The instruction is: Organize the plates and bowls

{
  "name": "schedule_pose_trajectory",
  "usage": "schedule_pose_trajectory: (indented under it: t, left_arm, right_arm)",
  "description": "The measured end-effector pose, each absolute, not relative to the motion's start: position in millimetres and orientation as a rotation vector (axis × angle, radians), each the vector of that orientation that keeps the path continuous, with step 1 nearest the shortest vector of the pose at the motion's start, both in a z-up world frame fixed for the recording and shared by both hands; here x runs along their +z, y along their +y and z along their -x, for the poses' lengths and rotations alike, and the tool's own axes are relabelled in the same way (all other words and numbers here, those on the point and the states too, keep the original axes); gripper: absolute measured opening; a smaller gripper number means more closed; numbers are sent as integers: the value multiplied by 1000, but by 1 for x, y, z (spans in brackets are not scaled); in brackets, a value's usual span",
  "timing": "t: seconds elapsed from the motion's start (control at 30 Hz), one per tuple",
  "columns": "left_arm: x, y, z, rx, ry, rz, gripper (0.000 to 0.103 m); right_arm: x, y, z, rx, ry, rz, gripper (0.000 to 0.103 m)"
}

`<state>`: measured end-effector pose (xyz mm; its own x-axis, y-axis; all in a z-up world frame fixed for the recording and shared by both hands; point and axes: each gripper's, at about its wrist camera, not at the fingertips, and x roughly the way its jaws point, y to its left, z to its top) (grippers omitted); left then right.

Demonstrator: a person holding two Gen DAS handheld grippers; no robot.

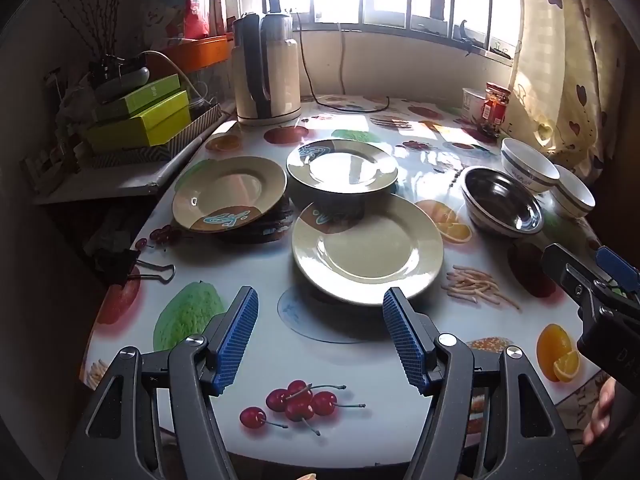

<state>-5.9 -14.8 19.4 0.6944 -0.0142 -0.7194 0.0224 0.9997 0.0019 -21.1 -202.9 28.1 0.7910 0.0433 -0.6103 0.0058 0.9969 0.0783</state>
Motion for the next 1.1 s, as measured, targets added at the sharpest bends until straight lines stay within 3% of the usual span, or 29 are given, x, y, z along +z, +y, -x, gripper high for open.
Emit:
schedule_pose_trajectory:
  t: [1.1]
  left_arm:
    - [12, -49, 17, -41, 812, -51, 66]
  right_arm:
    - [28, -241, 39, -116, 686, -105, 103]
